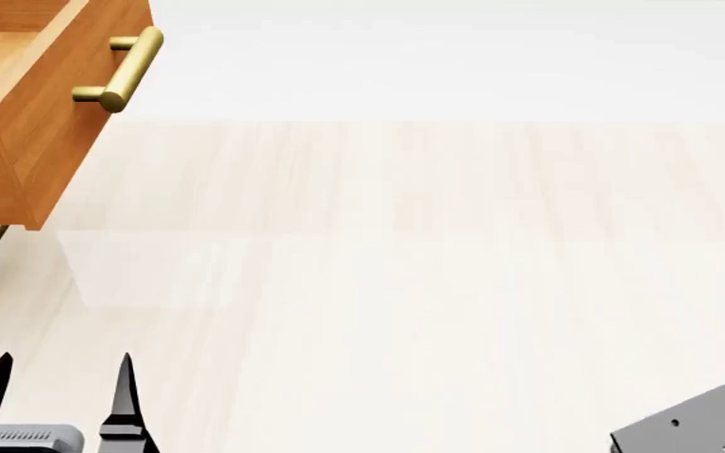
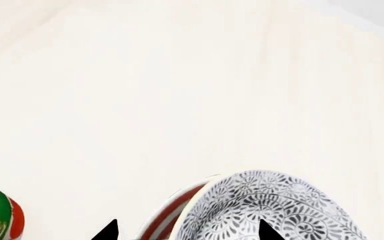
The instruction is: Put the bowl on the plate.
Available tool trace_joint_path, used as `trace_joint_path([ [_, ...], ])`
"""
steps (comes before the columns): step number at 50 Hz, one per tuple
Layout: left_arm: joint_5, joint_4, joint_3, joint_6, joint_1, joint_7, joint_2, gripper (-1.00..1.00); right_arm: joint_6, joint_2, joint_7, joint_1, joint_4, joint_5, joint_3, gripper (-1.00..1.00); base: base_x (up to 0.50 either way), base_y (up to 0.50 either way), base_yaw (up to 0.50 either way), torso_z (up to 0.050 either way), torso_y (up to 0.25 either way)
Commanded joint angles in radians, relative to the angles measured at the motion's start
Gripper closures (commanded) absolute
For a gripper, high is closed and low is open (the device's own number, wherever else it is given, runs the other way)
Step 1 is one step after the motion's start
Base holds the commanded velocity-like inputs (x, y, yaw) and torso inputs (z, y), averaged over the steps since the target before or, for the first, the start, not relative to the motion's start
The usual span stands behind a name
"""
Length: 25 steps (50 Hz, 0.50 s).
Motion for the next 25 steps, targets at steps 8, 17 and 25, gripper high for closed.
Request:
trace_joint_path([
  [8,-0.001,0.008,0.002,0.000,0.003,-0.006,-0.005,-1.00,-0.033,-0.021,-0.006,0.040,-0.039,-0.047,0.040,-1.00,0.00,0.00,0.00,0.000,0.000],
  [17,-0.004,0.014,0.004,-0.007,0.001,-0.009,-0.008,-1.00,-0.044,-0.029,0.001,0.046,-0.053,-0.069,0.050,-1.00,0.00,0.00,0.00,0.000,0.000],
  [25,-0.005,0.014,0.006,-0.006,-0.001,-0.009,-0.009,-1.00,-0.059,-0.028,0.014,0.056,-0.069,-0.084,0.064,-1.00,0.00,0.00,0.00,0.000,0.000],
])
